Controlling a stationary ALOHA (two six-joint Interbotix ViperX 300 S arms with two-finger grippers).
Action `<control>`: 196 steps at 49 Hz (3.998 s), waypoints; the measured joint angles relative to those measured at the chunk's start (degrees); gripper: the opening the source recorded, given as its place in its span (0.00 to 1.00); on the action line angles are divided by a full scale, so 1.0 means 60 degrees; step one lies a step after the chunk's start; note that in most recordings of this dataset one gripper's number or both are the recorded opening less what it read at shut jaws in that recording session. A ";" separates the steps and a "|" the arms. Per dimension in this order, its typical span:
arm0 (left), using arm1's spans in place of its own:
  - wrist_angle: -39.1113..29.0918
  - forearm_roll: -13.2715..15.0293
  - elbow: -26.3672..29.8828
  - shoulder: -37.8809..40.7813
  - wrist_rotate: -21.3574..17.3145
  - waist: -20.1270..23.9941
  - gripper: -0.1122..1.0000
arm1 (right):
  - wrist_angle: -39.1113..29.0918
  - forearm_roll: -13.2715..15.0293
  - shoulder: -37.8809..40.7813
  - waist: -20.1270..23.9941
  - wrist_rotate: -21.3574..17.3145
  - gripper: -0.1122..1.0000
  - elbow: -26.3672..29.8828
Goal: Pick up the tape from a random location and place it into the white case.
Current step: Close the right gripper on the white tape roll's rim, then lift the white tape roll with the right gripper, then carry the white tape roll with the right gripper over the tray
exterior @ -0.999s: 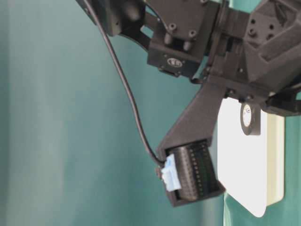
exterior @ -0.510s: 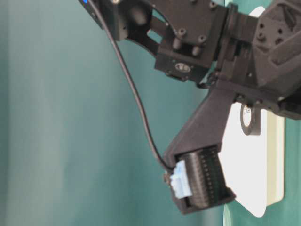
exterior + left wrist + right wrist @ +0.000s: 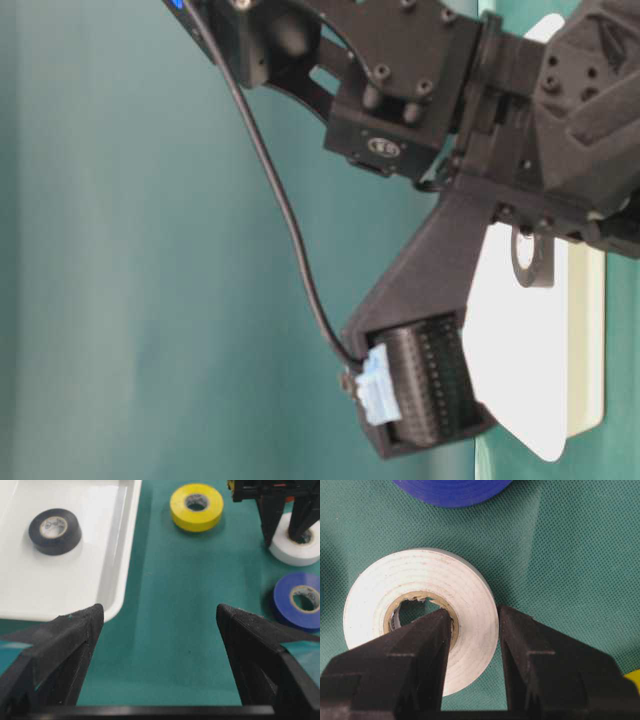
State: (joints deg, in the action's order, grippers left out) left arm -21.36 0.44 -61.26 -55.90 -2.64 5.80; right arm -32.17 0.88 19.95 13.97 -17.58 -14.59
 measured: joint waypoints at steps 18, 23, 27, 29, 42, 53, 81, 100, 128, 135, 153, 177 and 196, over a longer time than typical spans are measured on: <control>0.0000 0.0000 0.0000 0.0000 0.0000 0.0015 0.97 | -0.0674 0.0015 -0.0088 0.0000 0.0000 0.37 0.0308; 0.0000 0.0015 0.0000 0.0000 0.0000 0.0000 0.97 | -0.1069 0.0015 -0.0425 0.0000 -0.0029 0.37 0.0425; 0.0000 0.0015 0.0000 0.0000 0.0000 0.0015 0.97 | -0.1421 0.0059 -0.0747 0.0000 -0.0029 0.37 0.0557; 0.0000 0.0000 0.0000 0.0000 0.0000 0.0000 0.97 | -0.1626 0.0117 -0.0937 0.0000 -0.0029 0.37 0.0645; 0.0000 0.0015 0.0000 0.0000 0.0000 0.0000 0.97 | -0.3340 0.0425 -0.1714 0.0000 -0.0044 0.37 0.1318; 0.0000 0.0015 0.0000 0.0000 0.0000 0.0000 0.97 | -0.4878 0.0703 -0.2183 0.0000 -0.0044 0.37 0.2227; 0.0000 0.0000 0.0000 0.0000 0.0000 0.0000 0.97 | -0.6343 0.0718 -0.2651 0.0000 -0.0073 0.37 0.3223; 0.0000 0.0015 0.0000 0.0000 0.0000 0.0000 0.97 | -0.6357 0.0718 -0.2637 0.0000 -0.0073 0.37 0.3223; 0.0000 0.0015 0.0000 0.0000 0.0000 0.0000 0.97 | -0.6357 0.0747 -0.2637 0.0000 -0.0088 0.37 0.3223; -0.0015 0.0000 0.0000 0.0000 0.0000 0.0015 0.97 | -0.6357 0.0938 -0.2651 0.0000 -0.0117 0.37 0.3223; -0.0117 0.0015 0.0000 0.0000 0.0000 0.0000 0.97 | -0.6357 0.1201 -0.2651 -0.0718 0.0015 0.37 0.3091; -0.0146 0.0015 0.0000 0.0000 0.0000 0.0000 0.97 | -0.5991 0.1216 -0.2651 -0.3779 0.1289 0.37 0.2842; -0.0146 0.0015 0.0000 0.0000 0.0000 0.0000 0.97 | -0.5654 0.1216 -0.2637 -0.5962 0.1772 0.37 0.2827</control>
State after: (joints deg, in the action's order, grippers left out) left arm -22.24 0.53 -61.26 -55.90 -2.64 5.80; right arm -66.09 8.17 4.13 -21.80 -6.94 2.37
